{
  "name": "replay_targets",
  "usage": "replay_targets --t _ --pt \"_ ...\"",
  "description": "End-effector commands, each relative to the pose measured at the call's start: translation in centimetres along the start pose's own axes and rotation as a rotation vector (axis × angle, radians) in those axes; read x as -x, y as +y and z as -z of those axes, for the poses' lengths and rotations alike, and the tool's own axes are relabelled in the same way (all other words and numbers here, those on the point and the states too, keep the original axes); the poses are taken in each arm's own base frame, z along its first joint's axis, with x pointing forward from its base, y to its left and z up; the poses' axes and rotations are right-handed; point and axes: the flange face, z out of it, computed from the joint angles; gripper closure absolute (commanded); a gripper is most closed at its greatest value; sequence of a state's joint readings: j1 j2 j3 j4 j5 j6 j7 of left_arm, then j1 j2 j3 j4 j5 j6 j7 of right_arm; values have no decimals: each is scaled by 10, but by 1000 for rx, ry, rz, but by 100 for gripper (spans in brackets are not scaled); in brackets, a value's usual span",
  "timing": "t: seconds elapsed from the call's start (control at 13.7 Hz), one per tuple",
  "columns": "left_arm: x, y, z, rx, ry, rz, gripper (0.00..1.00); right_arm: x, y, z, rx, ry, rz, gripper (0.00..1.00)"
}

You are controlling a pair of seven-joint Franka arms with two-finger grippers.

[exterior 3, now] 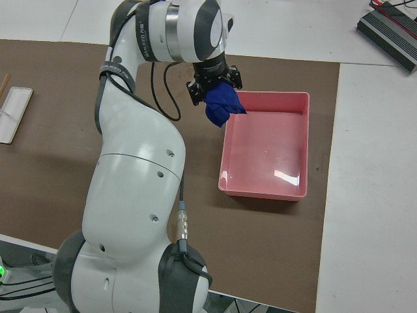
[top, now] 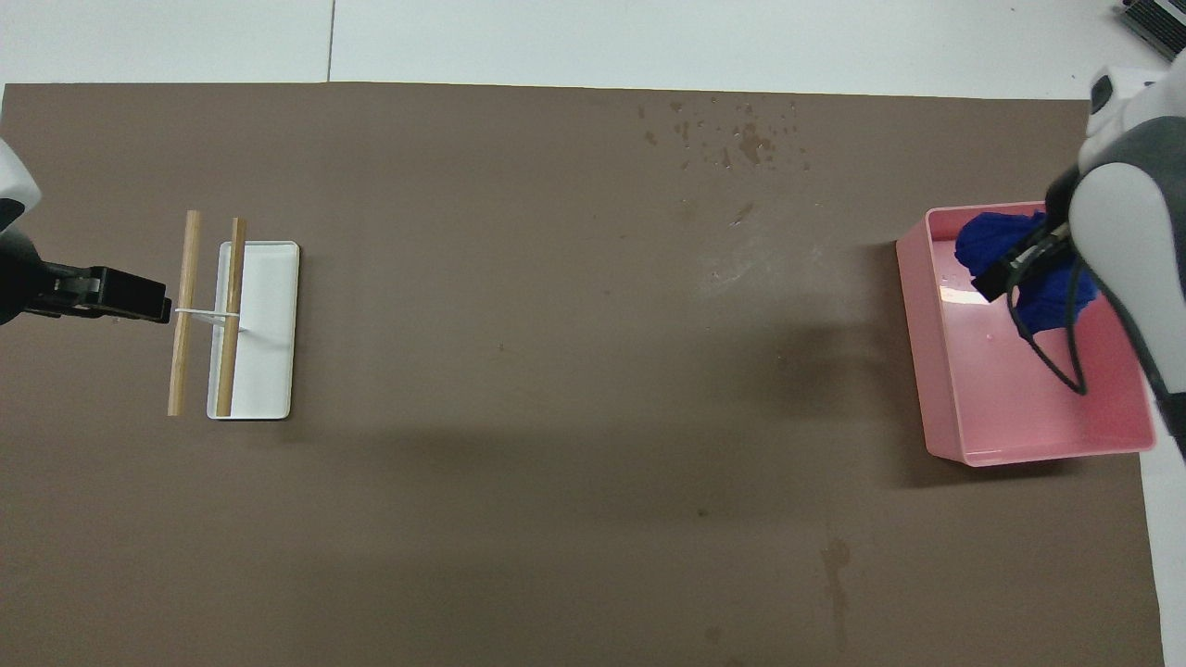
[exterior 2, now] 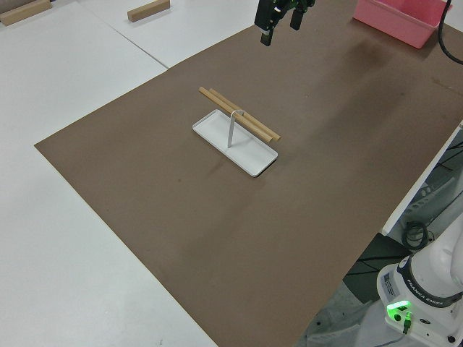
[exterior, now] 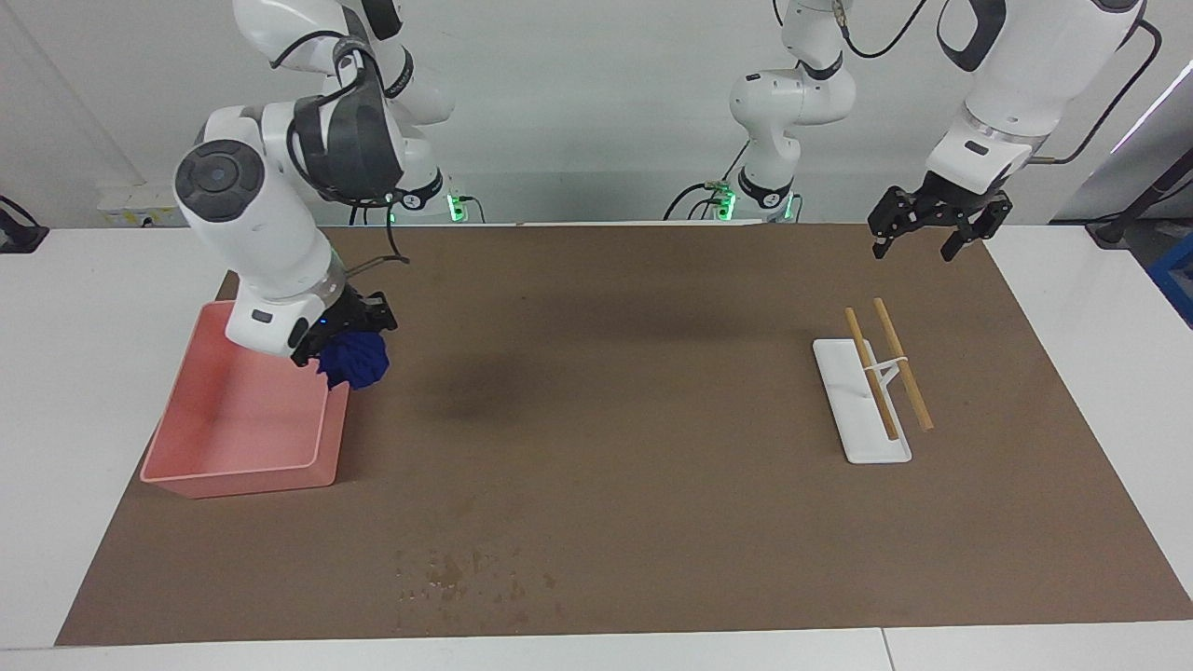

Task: Wipe water with towel using both arms
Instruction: 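Carry the towel into the pink bin with the right gripper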

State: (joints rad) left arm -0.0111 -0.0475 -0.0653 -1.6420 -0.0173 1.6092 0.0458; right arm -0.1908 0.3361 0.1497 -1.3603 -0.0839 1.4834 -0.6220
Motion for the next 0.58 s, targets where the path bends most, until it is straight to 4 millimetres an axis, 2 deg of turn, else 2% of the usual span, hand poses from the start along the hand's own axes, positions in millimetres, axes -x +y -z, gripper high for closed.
replay_targets --t 0.0,0.15,0.29,0.36,0.44,0.51 --pt "6 -2 2 7 -7 -8 0 29 25 -11 44 -12 68 100" --pt "6 -2 2 7 -7 -8 0 39 32 -30 94 26 89 100" --pt "6 -2 2 7 -7 -8 0 49 24 -65 137 65 96 100" --pt "6 -2 2 7 -7 -8 0 53 22 -76 148 75 99 100" --pt "6 -2 2 7 -7 -8 0 53 21 -77 150 76 98 100" --pt "6 -2 2 7 -7 -8 0 52 21 -75 153 79 99 87"
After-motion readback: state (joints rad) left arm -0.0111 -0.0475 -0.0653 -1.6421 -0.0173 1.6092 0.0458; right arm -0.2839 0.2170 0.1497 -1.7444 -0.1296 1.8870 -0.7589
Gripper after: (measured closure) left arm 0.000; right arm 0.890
